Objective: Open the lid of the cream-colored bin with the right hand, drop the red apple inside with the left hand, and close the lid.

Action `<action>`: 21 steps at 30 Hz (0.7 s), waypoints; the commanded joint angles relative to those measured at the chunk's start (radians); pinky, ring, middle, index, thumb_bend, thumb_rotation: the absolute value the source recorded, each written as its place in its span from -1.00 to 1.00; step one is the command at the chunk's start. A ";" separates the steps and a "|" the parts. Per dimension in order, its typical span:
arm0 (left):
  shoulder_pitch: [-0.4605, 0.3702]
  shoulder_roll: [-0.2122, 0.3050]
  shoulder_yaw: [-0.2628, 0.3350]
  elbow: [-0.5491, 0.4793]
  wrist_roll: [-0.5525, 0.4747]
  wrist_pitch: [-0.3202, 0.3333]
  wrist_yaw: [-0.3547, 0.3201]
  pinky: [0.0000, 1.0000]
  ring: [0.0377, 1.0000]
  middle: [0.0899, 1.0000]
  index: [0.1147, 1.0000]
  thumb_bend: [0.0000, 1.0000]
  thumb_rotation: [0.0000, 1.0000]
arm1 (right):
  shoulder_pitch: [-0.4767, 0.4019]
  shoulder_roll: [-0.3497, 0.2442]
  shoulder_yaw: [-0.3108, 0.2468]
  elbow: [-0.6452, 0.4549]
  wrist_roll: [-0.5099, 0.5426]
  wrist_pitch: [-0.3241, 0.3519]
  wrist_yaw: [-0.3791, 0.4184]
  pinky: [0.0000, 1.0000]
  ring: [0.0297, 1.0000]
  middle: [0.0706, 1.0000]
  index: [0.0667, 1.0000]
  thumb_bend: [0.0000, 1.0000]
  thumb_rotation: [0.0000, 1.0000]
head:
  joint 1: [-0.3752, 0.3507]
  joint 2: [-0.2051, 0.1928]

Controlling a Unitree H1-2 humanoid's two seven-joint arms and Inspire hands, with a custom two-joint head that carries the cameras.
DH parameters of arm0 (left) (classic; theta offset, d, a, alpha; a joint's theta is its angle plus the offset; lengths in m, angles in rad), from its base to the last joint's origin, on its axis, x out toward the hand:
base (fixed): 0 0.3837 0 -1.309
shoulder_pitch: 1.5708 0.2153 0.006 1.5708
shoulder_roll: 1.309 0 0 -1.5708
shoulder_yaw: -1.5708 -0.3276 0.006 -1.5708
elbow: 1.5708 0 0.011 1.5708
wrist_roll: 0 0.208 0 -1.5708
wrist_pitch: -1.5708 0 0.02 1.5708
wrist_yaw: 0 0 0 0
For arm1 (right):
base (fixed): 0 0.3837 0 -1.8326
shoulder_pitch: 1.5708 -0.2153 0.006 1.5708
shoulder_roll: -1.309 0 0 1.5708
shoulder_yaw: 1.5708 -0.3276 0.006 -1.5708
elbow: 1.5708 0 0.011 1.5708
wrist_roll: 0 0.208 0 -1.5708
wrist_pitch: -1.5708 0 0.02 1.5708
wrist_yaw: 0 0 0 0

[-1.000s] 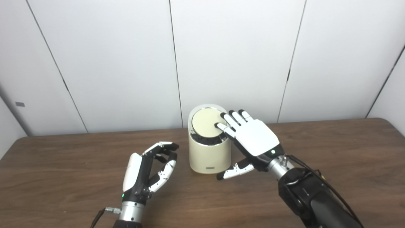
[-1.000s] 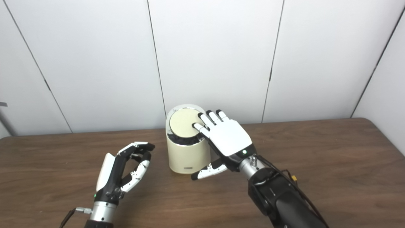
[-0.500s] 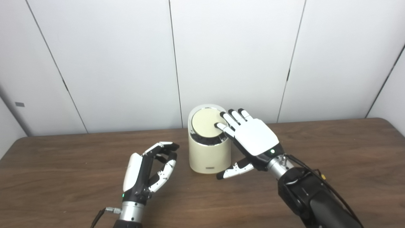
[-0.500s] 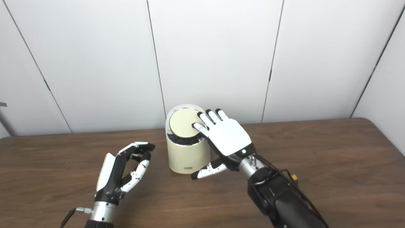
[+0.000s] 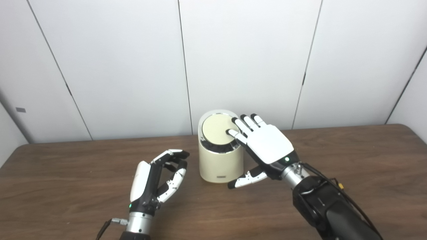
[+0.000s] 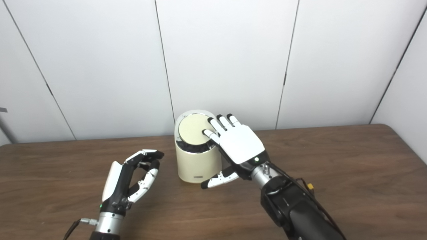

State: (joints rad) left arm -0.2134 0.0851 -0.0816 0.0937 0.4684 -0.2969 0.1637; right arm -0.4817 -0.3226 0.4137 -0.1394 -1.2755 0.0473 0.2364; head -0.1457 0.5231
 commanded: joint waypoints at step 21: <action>-0.037 0.006 0.000 -0.018 0.004 -0.025 0.020 0.07 0.25 0.28 0.25 -0.40 0.29 | 0.008 0.042 -0.053 -0.030 0.035 0.046 0.025 1.00 1.00 1.00 1.00 0.76 0.64 | 0.001 -0.004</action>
State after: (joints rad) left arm -0.2134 0.0856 -0.0821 0.0943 0.4688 -0.2972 0.1640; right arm -0.4500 -0.2867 0.3782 -0.1395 -1.2453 0.0771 0.2773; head -0.1442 0.5185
